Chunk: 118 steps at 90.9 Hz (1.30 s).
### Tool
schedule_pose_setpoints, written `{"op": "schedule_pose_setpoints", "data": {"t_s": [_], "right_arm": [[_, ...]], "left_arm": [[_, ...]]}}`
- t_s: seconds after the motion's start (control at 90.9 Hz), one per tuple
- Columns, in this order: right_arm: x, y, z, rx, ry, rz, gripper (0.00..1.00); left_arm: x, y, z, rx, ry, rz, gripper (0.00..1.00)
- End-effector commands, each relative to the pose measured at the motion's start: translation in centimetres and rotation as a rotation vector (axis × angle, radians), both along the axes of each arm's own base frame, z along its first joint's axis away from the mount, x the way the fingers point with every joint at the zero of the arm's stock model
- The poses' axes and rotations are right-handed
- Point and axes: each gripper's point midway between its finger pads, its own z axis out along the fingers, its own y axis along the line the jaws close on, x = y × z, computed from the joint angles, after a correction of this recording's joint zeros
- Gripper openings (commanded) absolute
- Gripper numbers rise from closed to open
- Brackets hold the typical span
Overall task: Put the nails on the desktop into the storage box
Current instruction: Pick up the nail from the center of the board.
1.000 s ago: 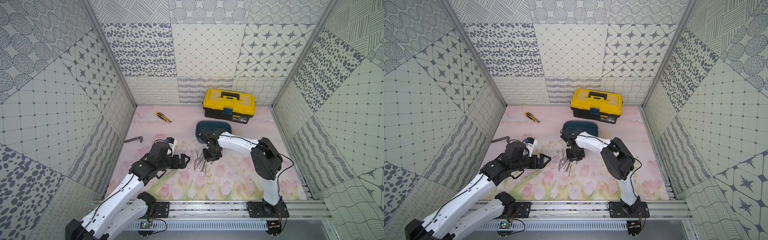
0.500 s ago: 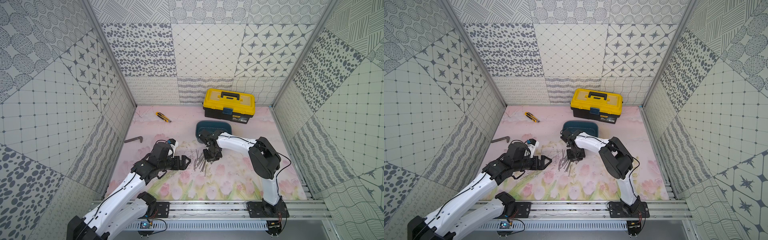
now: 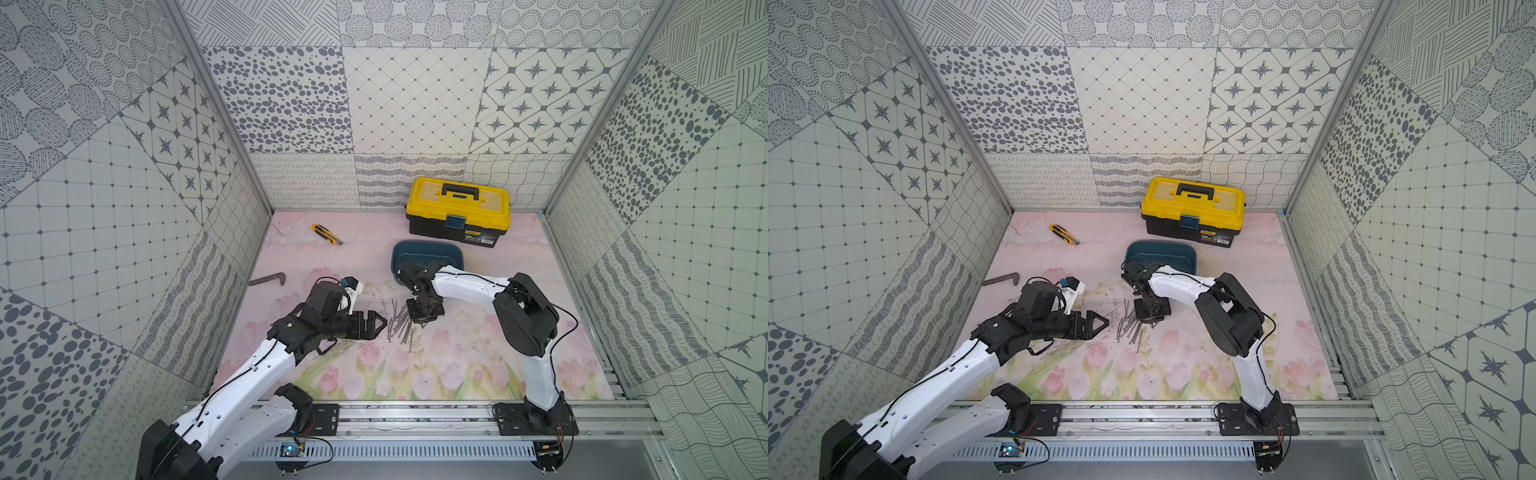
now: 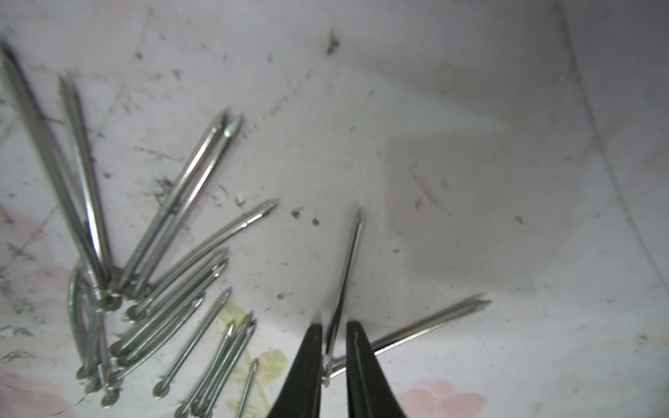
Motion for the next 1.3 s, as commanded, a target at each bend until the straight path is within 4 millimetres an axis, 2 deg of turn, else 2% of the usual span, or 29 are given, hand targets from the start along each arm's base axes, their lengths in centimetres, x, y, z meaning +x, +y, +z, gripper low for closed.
{"op": "schedule_pose_setpoints", "data": {"t_s": [0.0, 0.154, 0.352, 0.726, 1.078, 1.288], "right_arm": [[-0.1, -0.5, -2.3, -0.024, 0.011, -0.013, 0.14], [-0.3, -0.8, -2.4, -0.028, 0.006, -0.018, 0.00], [0.1, -0.9, -1.3, -0.020, -0.024, -0.010, 0.00], [0.9, -0.8, 4.1, 0.039, -0.126, -0.010, 0.00], [1.0, -0.3, 8.6, 0.138, -0.168, -0.015, 0.00], [1.4, 0.0, 13.4, 0.317, -0.172, -0.062, 0.00]], "left_arm": [[-0.2, 0.3, 0.5, 0.023, -0.031, -0.020, 0.99], [0.0, 0.4, 0.4, 0.030, -0.035, -0.012, 1.00], [0.1, 0.4, 0.1, 0.033, -0.025, -0.006, 0.99], [0.1, 0.5, 0.0, 0.010, -0.033, 0.017, 1.00], [1.0, -0.5, 0.7, -0.055, -0.052, 0.026, 0.99], [1.8, -2.0, 1.6, -0.135, -0.057, 0.001, 0.99]]}}
